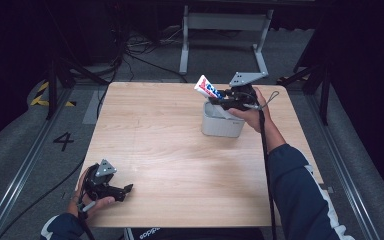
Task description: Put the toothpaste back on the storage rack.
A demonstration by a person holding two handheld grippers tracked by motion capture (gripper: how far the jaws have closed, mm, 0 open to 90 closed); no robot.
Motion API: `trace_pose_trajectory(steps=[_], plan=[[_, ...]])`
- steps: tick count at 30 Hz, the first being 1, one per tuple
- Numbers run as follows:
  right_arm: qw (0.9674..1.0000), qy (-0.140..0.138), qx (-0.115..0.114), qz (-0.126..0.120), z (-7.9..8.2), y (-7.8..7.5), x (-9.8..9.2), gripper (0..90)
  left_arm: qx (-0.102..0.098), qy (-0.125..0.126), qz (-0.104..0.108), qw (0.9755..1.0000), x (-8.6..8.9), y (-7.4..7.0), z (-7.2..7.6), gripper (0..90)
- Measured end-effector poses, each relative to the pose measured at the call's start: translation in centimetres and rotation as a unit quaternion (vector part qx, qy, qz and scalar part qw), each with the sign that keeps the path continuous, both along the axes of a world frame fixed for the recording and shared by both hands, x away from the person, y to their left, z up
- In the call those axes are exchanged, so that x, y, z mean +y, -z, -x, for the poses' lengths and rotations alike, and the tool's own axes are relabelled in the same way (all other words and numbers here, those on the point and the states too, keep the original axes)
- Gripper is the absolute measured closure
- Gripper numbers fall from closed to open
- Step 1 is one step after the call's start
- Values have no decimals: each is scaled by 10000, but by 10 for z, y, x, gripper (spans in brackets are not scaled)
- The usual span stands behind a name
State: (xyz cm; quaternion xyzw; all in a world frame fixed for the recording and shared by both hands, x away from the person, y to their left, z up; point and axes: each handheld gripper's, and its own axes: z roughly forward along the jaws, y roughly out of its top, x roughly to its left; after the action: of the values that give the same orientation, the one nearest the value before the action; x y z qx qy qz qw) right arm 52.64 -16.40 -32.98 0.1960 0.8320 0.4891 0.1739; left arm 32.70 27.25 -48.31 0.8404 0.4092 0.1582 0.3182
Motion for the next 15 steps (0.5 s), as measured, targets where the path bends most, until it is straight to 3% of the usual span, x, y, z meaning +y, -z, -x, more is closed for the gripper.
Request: trace_pose_trajectory(steps=[15], plan=[[9997,165,155,34,-24,15,-6,653,5,-3,-10,10000,0,0,0,3]])
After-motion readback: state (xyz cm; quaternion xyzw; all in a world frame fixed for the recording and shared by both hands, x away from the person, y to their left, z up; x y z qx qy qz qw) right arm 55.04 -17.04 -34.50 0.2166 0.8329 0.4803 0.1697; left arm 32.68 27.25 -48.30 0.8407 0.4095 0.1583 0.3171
